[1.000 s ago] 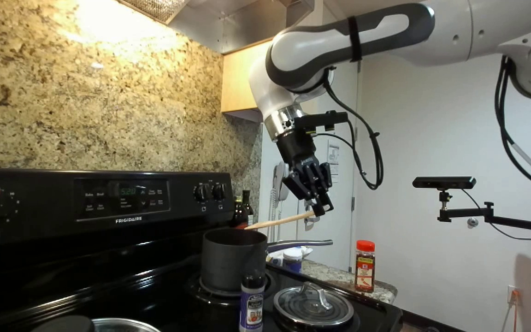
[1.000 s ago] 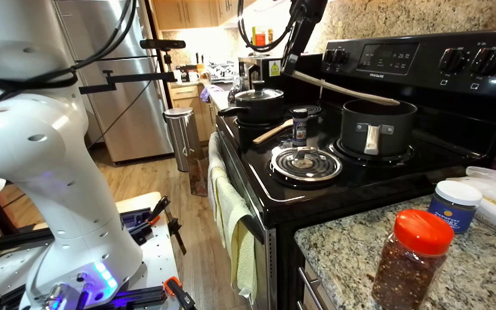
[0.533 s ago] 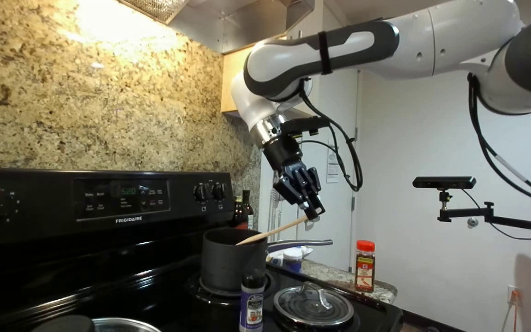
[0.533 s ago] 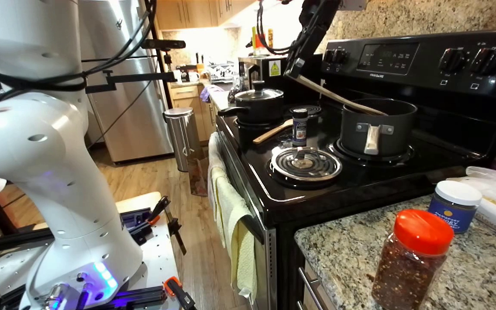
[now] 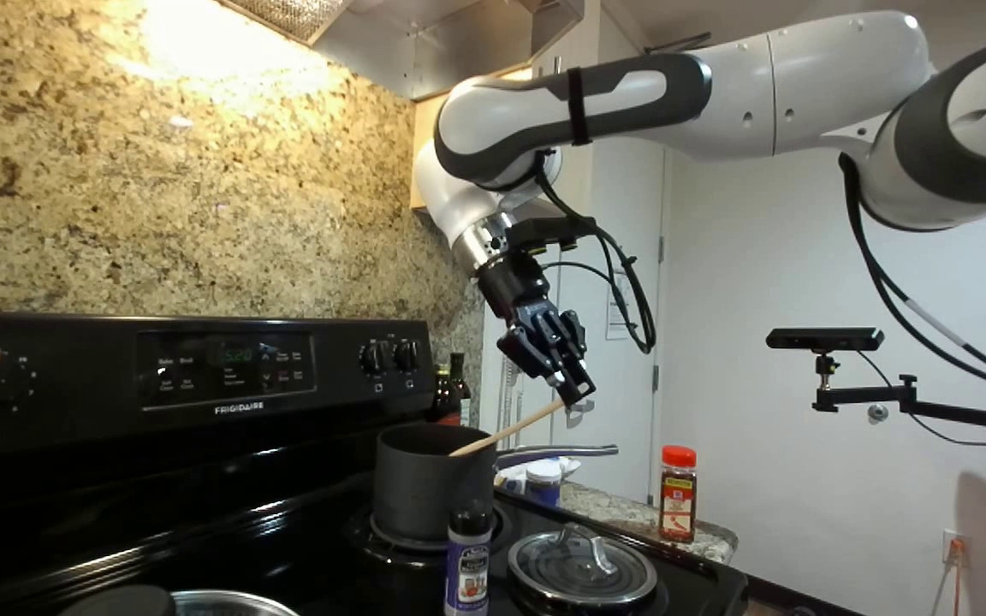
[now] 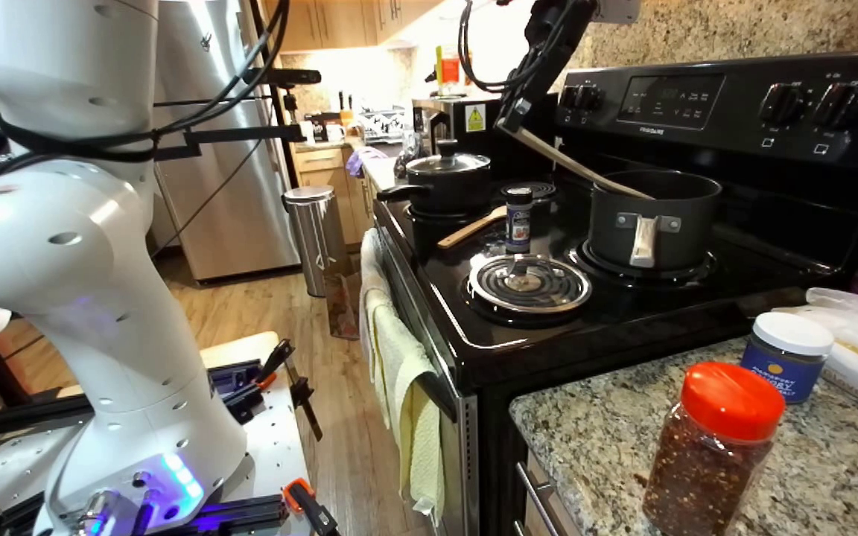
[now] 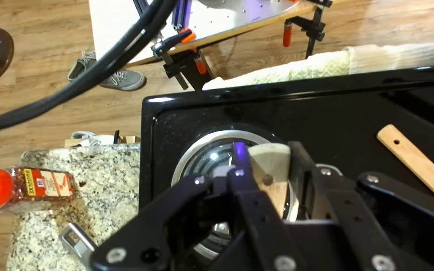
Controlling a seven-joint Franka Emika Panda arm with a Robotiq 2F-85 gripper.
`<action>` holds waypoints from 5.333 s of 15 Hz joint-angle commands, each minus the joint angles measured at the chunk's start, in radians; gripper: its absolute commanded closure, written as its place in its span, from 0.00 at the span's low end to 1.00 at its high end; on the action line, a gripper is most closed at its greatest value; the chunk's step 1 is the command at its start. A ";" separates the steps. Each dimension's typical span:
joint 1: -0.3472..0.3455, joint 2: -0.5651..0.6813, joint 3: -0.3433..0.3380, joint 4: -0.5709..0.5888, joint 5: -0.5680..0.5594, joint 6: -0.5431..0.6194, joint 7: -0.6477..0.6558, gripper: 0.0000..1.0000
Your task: Place the glass lid on the bottom right plate of the stove, place one of the cooking sticks in the pot on the upper right plate
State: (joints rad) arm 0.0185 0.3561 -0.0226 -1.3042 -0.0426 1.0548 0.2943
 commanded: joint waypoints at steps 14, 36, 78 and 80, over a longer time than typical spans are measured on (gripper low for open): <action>0.004 0.097 -0.017 0.184 0.024 -0.134 0.014 0.86; 0.002 0.234 -0.020 0.318 0.057 -0.149 0.037 0.86; -0.010 -0.466 -0.037 -0.540 0.067 0.449 0.074 0.00; -0.013 -0.532 -0.031 -0.650 0.077 0.538 0.036 0.00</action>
State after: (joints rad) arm 0.0250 -0.0462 -0.0743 -1.7610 0.0174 1.4615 0.3876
